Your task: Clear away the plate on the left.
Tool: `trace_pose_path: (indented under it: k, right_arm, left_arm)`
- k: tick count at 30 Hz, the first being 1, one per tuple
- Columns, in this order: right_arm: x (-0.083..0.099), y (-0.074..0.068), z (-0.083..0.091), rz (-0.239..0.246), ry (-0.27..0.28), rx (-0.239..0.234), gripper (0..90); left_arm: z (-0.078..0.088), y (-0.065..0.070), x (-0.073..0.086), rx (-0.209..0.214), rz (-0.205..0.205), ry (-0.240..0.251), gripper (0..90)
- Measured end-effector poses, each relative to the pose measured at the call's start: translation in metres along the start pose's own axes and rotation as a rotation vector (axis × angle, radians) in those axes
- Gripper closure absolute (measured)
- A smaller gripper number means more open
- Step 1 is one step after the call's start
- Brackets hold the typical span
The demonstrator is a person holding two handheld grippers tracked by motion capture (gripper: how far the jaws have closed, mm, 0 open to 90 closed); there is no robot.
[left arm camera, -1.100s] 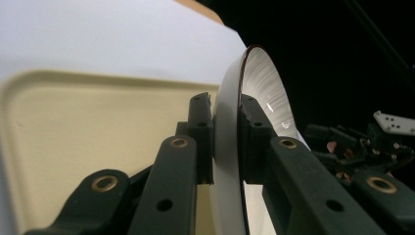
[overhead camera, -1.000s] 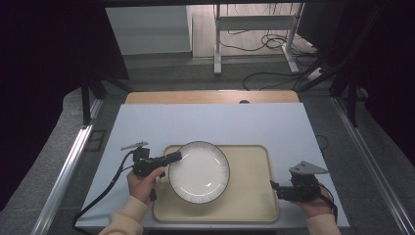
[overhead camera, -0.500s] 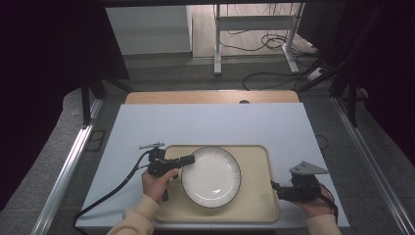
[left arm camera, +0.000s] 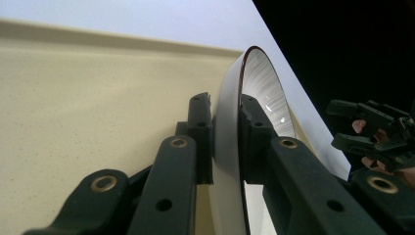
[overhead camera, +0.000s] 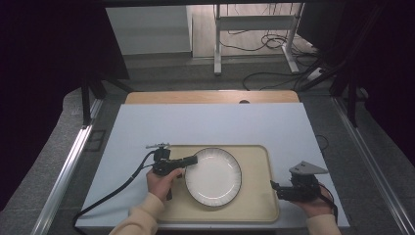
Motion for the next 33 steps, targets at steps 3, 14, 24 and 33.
trace_pose_path:
  k: [3,14,24,33]
  right_arm:
    - [0.000,0.000,-0.001,0.003,-0.002,0.002,16.5]
    - [0.000,0.000,-0.001,0.004,-0.004,0.002,16.4]
    - [-0.001,0.000,-0.003,0.009,-0.009,0.002,16.4]
    - [-0.001,-0.002,-0.004,0.017,-0.009,-0.004,16.3]
  left_arm:
    - [-0.002,-0.003,0.001,-0.022,-0.014,-0.009,80.9]
    - [-0.006,-0.011,0.007,-0.162,-0.097,-0.082,78.8]
    - [-0.003,-0.012,0.003,-0.146,-0.116,-0.081,58.5]
    - [0.006,-0.006,-0.005,-0.131,-0.158,-0.079,37.3]
Point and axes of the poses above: each handheld gripper's, and its own axes: z roughly backward along the jaws, x roughly out of its underside, y roughly to its right, the point moved 2 cm from there along -z, roughly forward along the jaws, and after that the axes turned 3 degrees about -z, right-handed, at the moved point
